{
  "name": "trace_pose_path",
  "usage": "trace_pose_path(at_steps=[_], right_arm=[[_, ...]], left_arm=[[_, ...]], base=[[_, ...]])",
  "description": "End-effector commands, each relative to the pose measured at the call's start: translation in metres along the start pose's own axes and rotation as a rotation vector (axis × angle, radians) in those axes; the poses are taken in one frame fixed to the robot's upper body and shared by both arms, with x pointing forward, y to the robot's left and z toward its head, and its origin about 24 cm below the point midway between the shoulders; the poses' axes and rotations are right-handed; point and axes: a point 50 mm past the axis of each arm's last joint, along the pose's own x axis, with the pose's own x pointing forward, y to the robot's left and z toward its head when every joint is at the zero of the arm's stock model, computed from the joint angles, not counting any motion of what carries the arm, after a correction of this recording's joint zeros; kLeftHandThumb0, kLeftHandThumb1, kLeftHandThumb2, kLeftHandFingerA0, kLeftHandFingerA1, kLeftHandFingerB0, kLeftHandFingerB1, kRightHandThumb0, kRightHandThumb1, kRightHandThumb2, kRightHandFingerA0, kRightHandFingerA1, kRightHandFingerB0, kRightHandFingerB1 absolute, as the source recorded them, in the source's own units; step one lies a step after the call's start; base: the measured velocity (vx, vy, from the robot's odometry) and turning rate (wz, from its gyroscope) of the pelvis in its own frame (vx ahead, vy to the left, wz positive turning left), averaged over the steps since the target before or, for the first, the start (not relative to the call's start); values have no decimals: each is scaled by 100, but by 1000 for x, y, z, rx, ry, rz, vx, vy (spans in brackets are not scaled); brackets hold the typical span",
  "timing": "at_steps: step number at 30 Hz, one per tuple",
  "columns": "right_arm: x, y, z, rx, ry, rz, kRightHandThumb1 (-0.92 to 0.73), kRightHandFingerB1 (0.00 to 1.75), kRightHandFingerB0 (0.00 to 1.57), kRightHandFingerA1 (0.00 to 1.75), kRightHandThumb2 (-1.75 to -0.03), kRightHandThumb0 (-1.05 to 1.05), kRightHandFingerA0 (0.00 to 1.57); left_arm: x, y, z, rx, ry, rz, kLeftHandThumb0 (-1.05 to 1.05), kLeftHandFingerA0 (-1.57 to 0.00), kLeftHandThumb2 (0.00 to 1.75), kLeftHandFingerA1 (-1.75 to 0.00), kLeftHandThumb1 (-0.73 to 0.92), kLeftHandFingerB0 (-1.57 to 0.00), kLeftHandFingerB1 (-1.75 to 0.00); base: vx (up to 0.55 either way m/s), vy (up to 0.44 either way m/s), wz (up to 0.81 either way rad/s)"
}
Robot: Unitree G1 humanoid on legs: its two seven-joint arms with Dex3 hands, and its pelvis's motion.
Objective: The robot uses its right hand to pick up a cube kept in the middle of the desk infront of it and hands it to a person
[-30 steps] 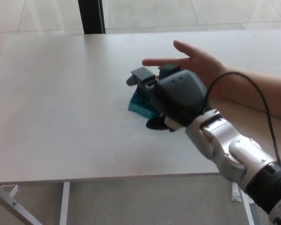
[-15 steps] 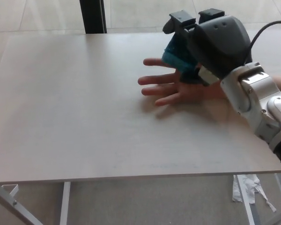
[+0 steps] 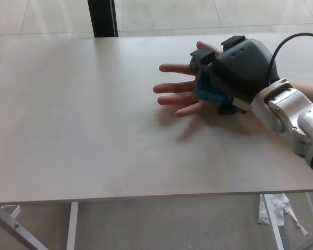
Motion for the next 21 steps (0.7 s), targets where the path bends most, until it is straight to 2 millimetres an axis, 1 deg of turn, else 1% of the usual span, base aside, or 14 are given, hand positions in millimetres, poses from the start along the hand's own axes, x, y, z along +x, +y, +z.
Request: trace_pose_path(at_steps=[1,3,4,5,6,9,10,13,14,15,17,18,19,21], right_arm=[[8,-4,3,-45,-1,-29,-60,101,85,175,-60,-31,95],[9,-1,4,-63,10,-28,-59,109,86,175,-61,-32,97],[11,0,5,-52,29,-17,-57,121,84,175,-64,-28,97],[12,1,6,-47,37,-12,-57,121,84,175,-64,-28,97],[12,0,5,-46,51,-15,-56,133,81,175,-66,-26,96],[15,-2,4,-53,68,-32,-55,131,82,175,-65,-27,96],[16,-3,3,-52,78,-41,-50,136,74,169,-75,-23,115],[17,-7,-1,-69,99,-75,-48,136,74,169,-76,-26,117],[17,-7,-1,-79,101,-87,-48,136,74,169,-76,-26,117],[18,-9,-4,-61,122,-94,-50,121,81,175,-65,-27,97],[18,-11,-6,-68,135,-120,-50,117,85,175,-64,-27,97],[18,-14,-7,-84,141,-148,-50,128,85,175,-65,-28,97],[19,-15,-8,-98,145,-159,-50,126,85,175,-65,-29,96],[19,-16,-9,-122,151,-168,-50,136,84,175,-65,-29,96]], left_arm=[[0,1,3,24,-20,7,-51,-57,61,-55,70,-55,-44],[0,2,4,36,-26,2,-51,-57,61,-56,71,-55,-44],[0,1,4,32,-27,-4,-53,-57,61,-58,69,-55,-45],[0,1,4,30,-28,-6,-53,-57,61,-58,69,-55,-45],[0,1,4,29,-27,-8,-53,-57,61,-55,70,-54,-44],[0,0,5,22,-29,-9,-53,-58,61,-56,70,-55,-44],[0,0,5,20,-30,-10,-54,-55,61,-56,70,-53,-44],[0,-1,4,26,-31,-17,-55,-55,61,-53,70,-53,-43],[0,-2,4,27,-30,-19,-55,-55,61,-53,70,-53,-43],[0,-2,4,31,-32,-19,-54,-56,61,-54,70,-53,-44],[0,-3,4,24,-28,-20,-53,-55,61,-55,70,-52,-44],[0,-3,4,15,-31,-24,-54,-54,61,-56,70,-52,-44],[0,-2,5,25,-35,-26,-56,-52,61,-55,70,-50,-44],[0,-2,4,30,-36,-22,-56,-53,61,-56,70,-53,-44]], base=[[0,0,0],[0,0,0],[0,0,0],[0,0,0],[0,0,0],[0,0,0],[0,0,0],[0,0,0],[0,0,0],[0,0,0],[0,0,0],[0,0,0],[0,0,0],[0,0,0]])
